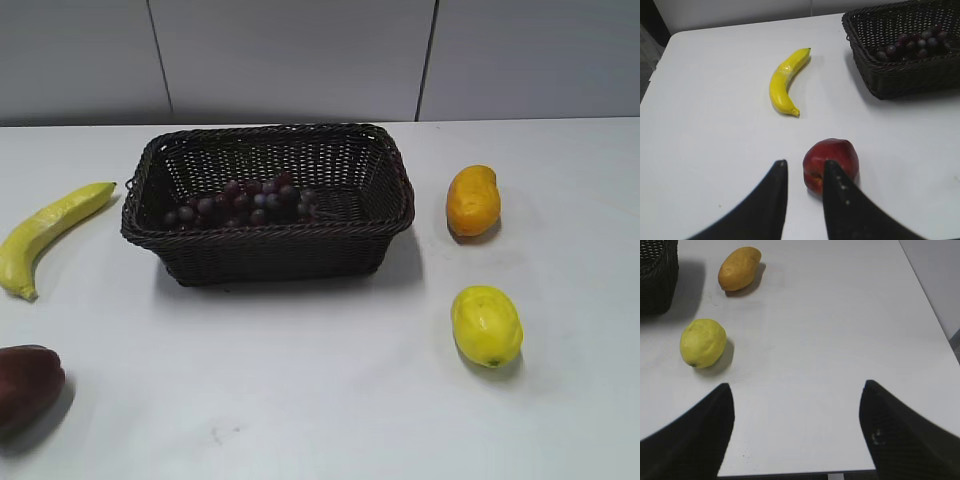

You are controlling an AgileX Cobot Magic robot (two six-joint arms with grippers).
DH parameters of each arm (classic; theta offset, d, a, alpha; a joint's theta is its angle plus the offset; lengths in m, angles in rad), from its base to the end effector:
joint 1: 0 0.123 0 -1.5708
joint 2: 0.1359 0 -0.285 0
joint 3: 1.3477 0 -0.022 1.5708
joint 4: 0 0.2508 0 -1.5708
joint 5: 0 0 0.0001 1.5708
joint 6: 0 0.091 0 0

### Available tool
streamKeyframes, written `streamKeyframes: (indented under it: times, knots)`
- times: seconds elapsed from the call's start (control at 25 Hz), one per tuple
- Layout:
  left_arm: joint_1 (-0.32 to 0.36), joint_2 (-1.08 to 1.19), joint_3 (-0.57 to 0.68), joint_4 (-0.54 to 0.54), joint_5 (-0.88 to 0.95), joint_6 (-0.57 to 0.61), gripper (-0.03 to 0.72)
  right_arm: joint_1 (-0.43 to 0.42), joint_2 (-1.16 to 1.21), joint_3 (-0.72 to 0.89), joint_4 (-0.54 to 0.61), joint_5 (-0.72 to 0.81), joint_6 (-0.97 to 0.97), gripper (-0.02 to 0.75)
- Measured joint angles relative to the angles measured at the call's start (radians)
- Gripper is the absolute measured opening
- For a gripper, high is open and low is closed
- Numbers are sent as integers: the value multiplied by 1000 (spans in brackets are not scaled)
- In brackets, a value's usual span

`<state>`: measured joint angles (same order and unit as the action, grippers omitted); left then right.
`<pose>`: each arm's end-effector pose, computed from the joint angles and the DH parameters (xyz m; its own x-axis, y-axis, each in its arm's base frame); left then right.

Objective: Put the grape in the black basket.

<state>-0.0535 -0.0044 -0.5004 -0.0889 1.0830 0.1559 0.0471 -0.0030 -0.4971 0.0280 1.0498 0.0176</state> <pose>-0.0070 -0.0068 0.2758 -0.4524 0.1379 -0.8811 0.1751 0.9825 0.0639 -0.0046 0.0020 0.2774 -0.4475 0.0105 -0.8942 -0.0547 0.9977 0.0390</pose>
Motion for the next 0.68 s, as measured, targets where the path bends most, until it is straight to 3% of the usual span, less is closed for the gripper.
streamKeyframes:
  times: [0.68]
  knots:
    - [0,0,0,0,0,0,228,0,0,1,1,-2,-1,590]
